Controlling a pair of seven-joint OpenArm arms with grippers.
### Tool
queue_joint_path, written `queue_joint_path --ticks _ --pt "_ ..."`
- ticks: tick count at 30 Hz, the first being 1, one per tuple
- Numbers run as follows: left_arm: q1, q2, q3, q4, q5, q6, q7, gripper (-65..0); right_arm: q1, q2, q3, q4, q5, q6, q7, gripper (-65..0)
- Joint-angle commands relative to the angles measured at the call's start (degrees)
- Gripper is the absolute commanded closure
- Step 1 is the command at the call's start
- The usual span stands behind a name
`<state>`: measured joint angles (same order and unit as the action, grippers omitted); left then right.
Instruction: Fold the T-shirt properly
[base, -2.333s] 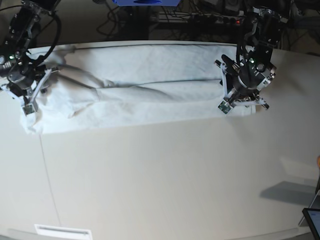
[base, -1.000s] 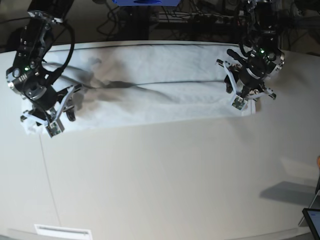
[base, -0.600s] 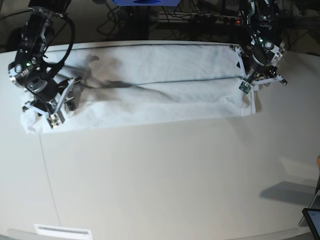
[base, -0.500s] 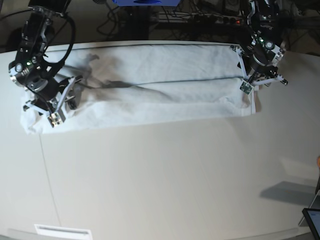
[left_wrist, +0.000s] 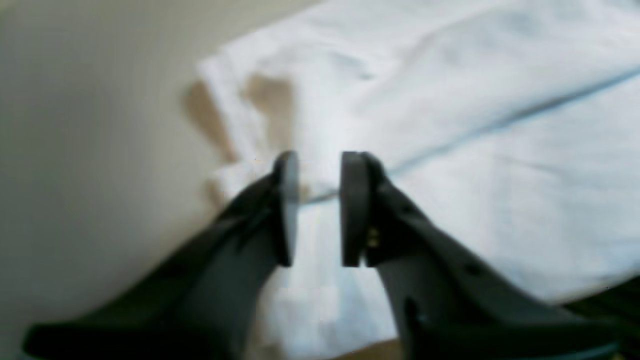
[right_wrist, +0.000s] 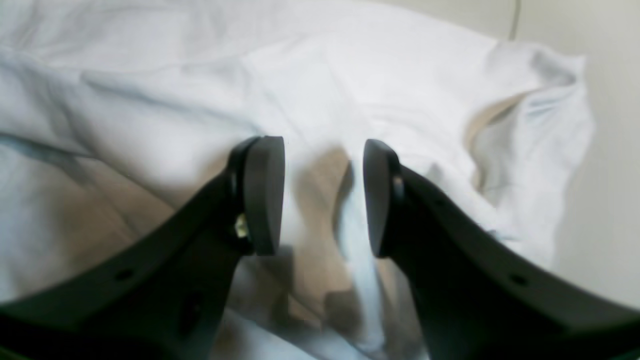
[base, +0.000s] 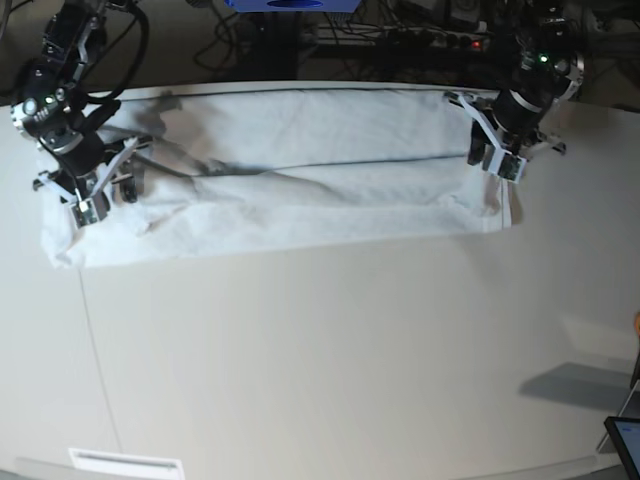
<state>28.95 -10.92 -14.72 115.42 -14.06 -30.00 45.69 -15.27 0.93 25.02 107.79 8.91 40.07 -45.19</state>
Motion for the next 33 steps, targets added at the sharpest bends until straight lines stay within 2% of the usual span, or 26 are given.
queue_joint_path --ticks 1,2,5,10,14,16,23,27,30,33 --pt "-0.2 0.3 0.9 0.0 2.4 0.6 -1.3 -10.2 0.5 0.5 0.2 -0.2 0.5 -0.1 1.1 -24.4" --pt "-0.2 1.1 2.0 -0.7 4.4 0.6 -1.3 -10.2 0.8 0.5 0.2 -1.4 0.5 -0.1 1.1 -24.4" --pt "-0.5 3.7 4.3 -3.3 10.6 0.6 -1.3 -10.2 1.9 0.6 0.2 -5.9 0.5 -3.0 1.2 -24.4" --pt "-3.9 5.2 4.3 -9.8 15.8 0.6 -1.2 -10.2 4.5 1.0 0.2 -11.9 0.5 -3.5 1.3 -24.4" --pt "-6.5 5.0 4.3 -14.0 16.2 0.6 -1.2 -10.2 5.6 1.1 0.1 -16.0 0.5 -3.5 4.7 -24.4" --pt "-7.2 5.2 4.3 -13.7 16.2 0.6 -1.2 -10.2 6.8 2.3 -0.2 -17.6 0.5 -3.5 5.6 -24.4" --pt "-12.6 5.2 4.7 -14.3 16.7 0.6 -1.1 -10.2 13.3 6.0 -0.2 -24.7 0.5 -3.5 5.9 -24.4" --pt "-16.2 5.2 4.7 -15.5 16.7 0.6 -0.9 -10.2 15.7 6.4 0.0 -26.4 0.5 -3.6 5.9 -24.4" --pt "-20.5 6.0 4.7 -17.0 16.2 0.6 4.2 -10.2 17.9 7.6 -0.3 -29.0 0.5 -3.6 6.0 -24.4" --pt "-23.1 6.4 4.6 -16.8 16.2 0.6 5.9 -10.2 19.0 7.6 0.1 -30.0 0.5 -3.6 6.0 -24.4"
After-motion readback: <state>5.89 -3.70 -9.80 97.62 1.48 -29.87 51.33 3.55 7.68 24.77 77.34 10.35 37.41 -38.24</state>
